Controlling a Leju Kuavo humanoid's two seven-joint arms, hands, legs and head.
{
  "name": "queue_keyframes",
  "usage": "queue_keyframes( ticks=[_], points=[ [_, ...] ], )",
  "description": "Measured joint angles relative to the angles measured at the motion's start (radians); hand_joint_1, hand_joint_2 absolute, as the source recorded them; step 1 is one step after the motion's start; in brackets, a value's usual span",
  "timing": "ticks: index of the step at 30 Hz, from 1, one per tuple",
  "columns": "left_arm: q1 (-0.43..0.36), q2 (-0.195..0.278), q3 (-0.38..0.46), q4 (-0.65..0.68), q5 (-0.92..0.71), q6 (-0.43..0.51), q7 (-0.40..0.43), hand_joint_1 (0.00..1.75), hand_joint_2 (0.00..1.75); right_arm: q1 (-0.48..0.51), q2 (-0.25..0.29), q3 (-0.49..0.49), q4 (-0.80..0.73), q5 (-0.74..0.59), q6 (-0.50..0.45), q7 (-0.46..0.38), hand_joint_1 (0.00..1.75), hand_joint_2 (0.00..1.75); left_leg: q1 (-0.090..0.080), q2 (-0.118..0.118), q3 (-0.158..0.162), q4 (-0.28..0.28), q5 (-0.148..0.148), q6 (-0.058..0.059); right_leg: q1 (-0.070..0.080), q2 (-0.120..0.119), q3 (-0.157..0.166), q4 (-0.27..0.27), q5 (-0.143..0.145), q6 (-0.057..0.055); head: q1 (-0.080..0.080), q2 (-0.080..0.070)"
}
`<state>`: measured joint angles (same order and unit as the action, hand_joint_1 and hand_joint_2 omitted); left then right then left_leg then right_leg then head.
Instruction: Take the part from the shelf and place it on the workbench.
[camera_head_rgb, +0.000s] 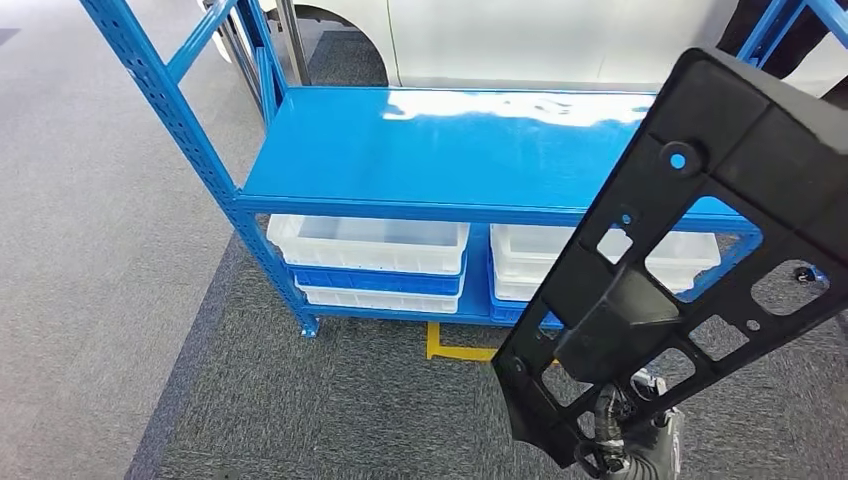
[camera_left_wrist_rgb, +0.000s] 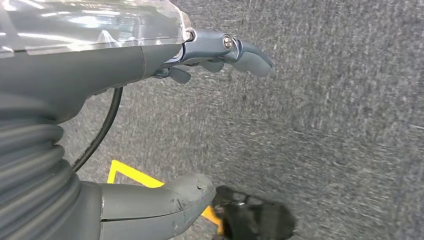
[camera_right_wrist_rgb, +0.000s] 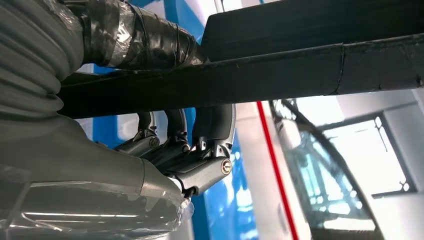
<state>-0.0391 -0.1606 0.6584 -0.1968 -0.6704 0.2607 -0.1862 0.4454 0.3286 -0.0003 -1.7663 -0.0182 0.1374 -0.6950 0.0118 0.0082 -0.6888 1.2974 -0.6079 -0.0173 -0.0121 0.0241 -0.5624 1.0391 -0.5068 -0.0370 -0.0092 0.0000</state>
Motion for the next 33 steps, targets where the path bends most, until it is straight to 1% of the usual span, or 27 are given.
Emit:
queue_keyframes(
  ticks=[1, 2, 3, 5, 6, 8, 9, 10, 11, 12, 13, 14, 15, 16, 18, 19, 20, 21, 23, 25, 26, 27, 29, 30, 31, 32, 33],
  points=[
    [0.001, 0.0, 0.001, 0.0, -0.003, -0.001, 0.0, 0.0, 1.75, 0.007, 0.002, -0.007, 0.0, -0.007, -0.002, 0.0, 1.75, 1.75, -0.001, -0.003, 0.025, -0.026, 0.02, 0.006, 0.003, 0.009, -0.005, 0.0, 0.005, 0.0, 0.0, 0.0],
    [0.001, 0.0, 0.003, 0.0, -0.006, -0.002, 0.0, 0.0, 1.75, 0.012, 0.005, -0.014, -0.001, -0.014, -0.004, 0.0, 1.75, 1.75, -0.004, -0.013, 0.068, -0.09, 0.051, 0.016, 0.006, 0.018, -0.009, 0.0, 0.009, 0.001, 0.0, 0.0],
    [0.001, 0.002, 0.006, 0.0, -0.008, -0.002, 0.0, 0.0, 1.75, 0.016, 0.008, -0.018, -0.002, -0.018, -0.006, 0.0, 1.75, 1.75, -0.005, -0.037, 0.115, -0.166, 0.074, 0.031, 0.006, 0.027, -0.012, 0.0, 0.013, 0.002, 0.001, 0.0],
    [0.003, 0.003, 0.011, 0.0, -0.012, -0.004, 0.0, 0.0, 1.75, 0.02, 0.014, -0.024, -0.004, -0.026, -0.011, -0.001, 1.75, 1.75, -0.009, -0.081, 0.181, -0.28, 0.097, 0.051, 0.0, 0.046, -0.019, 0.0, 0.022, 0.01, 0.001, 0.0],
    [0.005, 0.003, 0.013, 0.0, -0.014, -0.006, 0.0, 0.0, 1.75, 0.022, 0.016, -0.025, -0.005, -0.032, -0.014, -0.001, 1.75, 1.75, -0.011, -0.093, 0.193, -0.302, 0.095, 0.054, -0.007, 0.056, -0.024, -0.002, 0.027, 0.017, 0.001, 0.0],
    [0.007, 0.002, 0.016, 0.0, -0.021, -0.01, 0.002, 0.0, 1.75, 0.029, 0.019, -0.028, -0.008, -0.045, -0.023, -0.001, 1.75, 1.75, -0.013, -0.077, 0.204, -0.329, 0.109, 0.055, -0.014, 0.078, -0.027, -0.01, 0.037, 0.031, 0.0, 0.0],
    [0.006, 0.002, 0.016, 0.0, -0.026, -0.013, 0.005, 0.0, 1.75, 0.035, 0.02, -0.03, -0.011, -0.051, -0.03, -0.001, 1.75, 1.75, -0.011, -0.064, 0.209, -0.345, 0.119, 0.058, -0.012, 0.072, -0.03, -0.007, 0.033, 0.036, 0.001, 0.0],
    [0.006, 0.002, 0.017, 0.0, -0.031, -0.015, 0.007, 0.0, 1.75, 0.039, 0.02, -0.032, -0.014, -0.055, -0.039, -0.001, 1.75, 1.75, -0.007, -0.049, 0.215, -0.363, 0.128, 0.061, -0.008, 0.055, -0.039, 0.01, 0.019, 0.04, 0.002, 0.0],
    [0.005, 0.001, 0.017, 0.0, -0.037, -0.018, 0.009, 0.0, 1.75, 0.042, 0.021, -0.033, -0.016, -0.055, -0.053, -0.001, 1.75, 1.75, -0.003, -0.033, 0.22, -0.377, 0.135, 0.063, -0.006, 0.031, -0.057, 0.048, -0.007, 0.043, 0.002, 0.0],
    [0.006, 0.002, 0.017, 0.0, -0.043, -0.021, 0.011, 0.0, 1.75, 0.043, 0.021, -0.033, -0.018, -0.052, -0.072, -0.002, 1.75, 1.75, -0.004, -0.018, 0.22, -0.38, 0.137, 0.063, -0.006, 0.007, -0.083, 0.101, -0.039, 0.048, 0.003, 0.0],
    [0.006, 0.002, 0.018, 0.0, -0.05, -0.024, 0.013, 0.0, 1.75, 0.045, 0.021, -0.034, -0.019, -0.044, -0.096, -0.002, 1.75, 1.75, -0.003, -0.002, 0.22, -0.38, 0.137, 0.063, -0.009, -0.006, -0.111, 0.162, -0.068, 0.054, 0.003, 0.0],
    [0.007, 0.002, 0.018, 0.0, -0.057, -0.028, 0.016, 0.0, 1.75, 0.049, 0.021, -0.035, -0.019, -0.03, -0.127, -0.002, 1.75, 1.75, -0.002, 0.014, 0.218, -0.378, 0.135, 0.061, -0.013, -0.013, -0.133, 0.21, -0.086, 0.06, 0.003, 0.0],
    [0.007, 0.002, 0.018, 0.0, -0.066, -0.032, 0.017, 0.0, 1.75, 0.055, 0.021, -0.037, -0.022, -0.007, -0.167, -0.002, 1.75, 1.75, -0.001, 0.028, 0.216, -0.373, 0.133, 0.058, -0.018, -0.017, -0.14, 0.23, -0.085, 0.067, 0.003, 0.0],
    [0.006, 0.002, 0.018, 0.0, -0.074, -0.036, 0.018, 0.0, 1.75, 0.061, 0.021, -0.04, -0.025, 0.024, -0.215, -0.001, 1.75, 1.75, 0.001, 0.041, 0.213, -0.366, 0.129, 0.053, -0.023, -0.023, -0.128, 0.213, -0.067, 0.073, 0.003, 0.0],
    [0.005, 0.002, 0.018, 0.0, -0.087, -0.044, 0.016, 0.0, 1.75, 0.07, 0.021, -0.05, -0.04, 0.105, -0.33, 0.002, 1.75, 1.75, 0.006, 0.062, 0.208, -0.344, 0.115, 0.036, -0.028, -0.049, -0.062, 0.098, -0.012, 0.081, 0.003, 0.0],
    [0.005, 0.004, 0.018, 0.0, -0.092, -0.047, 0.015, 0.0, 1.75, 0.073, 0.021, -0.055, -0.048, 0.142, -0.382, 0.003, 1.75, 1.75, 0.006, 0.07, 0.205, -0.33, 0.105, 0.026, -0.026, -0.065, -0.033, 0.045, 0.006, 0.079, 0.003, 0.0],
    [0.005, 0.006, 0.018, 0.0, -0.096, -0.049, 0.013, 0.0, 1.75, 0.077, 0.021, -0.06, -0.056, 0.18, -0.431, 0.006, 1.75, 1.75, 0.005, 0.077, 0.202, -0.318, 0.098, 0.017, -0.023, -0.074, -0.018, 0.015, 0.012, 0.073, 0.003, 0.0],
    [0.005, 0.008, 0.018, 0.0, -0.101, -0.051, 0.011, 0.0, 1.75, 0.082, 0.021, -0.065, -0.065, 0.227, -0.487, 0.011, 1.75, 1.75, 0.003, 0.084, 0.2, -0.309, 0.093, 0.01, -0.019, -0.077, -0.017, 0.008, 0.008, 0.064, 0.002, 0.0],
    [0.003, 0.01, 0.018, 0.0, -0.115, -0.054, 0.005, 0.0, 1.75, 0.095, 0.022, -0.078, -0.086, 0.353, -0.628, 0.028, 1.75, 1.75, 0.003, 0.092, 0.2, -0.303, 0.089, 0.003, -0.016, -0.06, -0.025, 0.016, 0.009, 0.046, 0.002, 0.0],
    [0.003, 0.011, 0.017, 0.0, -0.127, -0.06, 0.0, 0.0, 1.75, 0.111, 0.022, -0.095, -0.108, 0.47, -0.764, 0.048, 1.75, 1.75, 0.008, 0.066, 0.192, -0.28, 0.062, -0.002, -0.019, -0.046, -0.028, 0.012, 0.014, 0.033, 0.002, 0.0],
    [0.005, 0.011, 0.017, 0.0, -0.132, -0.063, -0.002, 0.0, 1.75, 0.116, 0.022, -0.106, -0.12, 0.508, -0.803, 0.061, 1.75, 1.75, 0.01, 0.044, 0.177, -0.244, 0.033, -0.004, -0.02, -0.038, -0.03, 0.009, 0.017, 0.027, 0.002, 0.0],
    [0.008, 0.012, 0.017, 0.0, -0.137, -0.066, -0.004, 0.0, 1.75, 0.118, 0.022, -0.122, -0.134, 0.539, -0.824, 0.078, 1.75, 1.75, 0.011, 0.022, 0.154, -0.188, -0.003, -0.004, -0.019, -0.029, -0.032, 0.008, 0.02, 0.022, 0.002, 0.0],
    [0.015, 0.016, 0.017, 0.0, -0.149, -0.069, -0.006, 0.0, 1.75, 0.118, 0.022, -0.169, -0.166, 0.604, -0.835, 0.131, 1.75, 1.75, 0.01, 0.003, 0.1, -0.06, -0.061, -0.002, -0.014, -0.007, -0.038, 0.009, 0.025, 0.016, 0.002, 0.0],
    [0.016, 0.017, 0.017, 0.0, -0.155, -0.07, -0.006, 0.0, 1.75, 0.116, 0.022, -0.2, -0.186, 0.645, -0.836, 0.165, 1.75, 1.75, 0.01, 0.0, 0.084, -0.025, -0.065, 0.0, -0.011, 0.006, -0.039, 0.009, 0.026, 0.014, 0.002, 0.0],
    [0.017, 0.019, 0.017, 0.0, -0.162, -0.07, -0.006, 0.0, 1.75, 0.115, 0.022, -0.233, -0.207, 0.688, -0.837, 0.201, 1.75, 1.75, 0.009, -0.003, 0.085, -0.027, -0.05, 0.005, -0.009, 0.018, -0.04, 0.01, 0.027, 0.014, 0.002, 0.0],
    [0.016, 0.019, 0.017, 0.0, -0.167, -0.07, -0.005, 0.0, 1.75, 0.112, 0.022, -0.264, -0.23, 0.73, -0.838, 0.238, 1.75, 1.75, 0.008, -0.008, 0.105, -0.068, -0.016, 0.011, -0.007, 0.032, -0.04, 0.011, 0.028, 0.014, 0.002, 0.0],
    [0.016, 0.02, 0.017, 0.0, -0.172, -0.07, -0.005, 0.0, 1.75, 0.108, 0.022, -0.295, -0.255, 0.772, -0.838, 0.275, 1.75, 1.75, 0.006, -0.024, 0.135, -0.134, 0.023, 0.02, -0.006, 0.044, -0.04, 0.011, 0.029, 0.015, 0.002, 0.0]
  ],
)
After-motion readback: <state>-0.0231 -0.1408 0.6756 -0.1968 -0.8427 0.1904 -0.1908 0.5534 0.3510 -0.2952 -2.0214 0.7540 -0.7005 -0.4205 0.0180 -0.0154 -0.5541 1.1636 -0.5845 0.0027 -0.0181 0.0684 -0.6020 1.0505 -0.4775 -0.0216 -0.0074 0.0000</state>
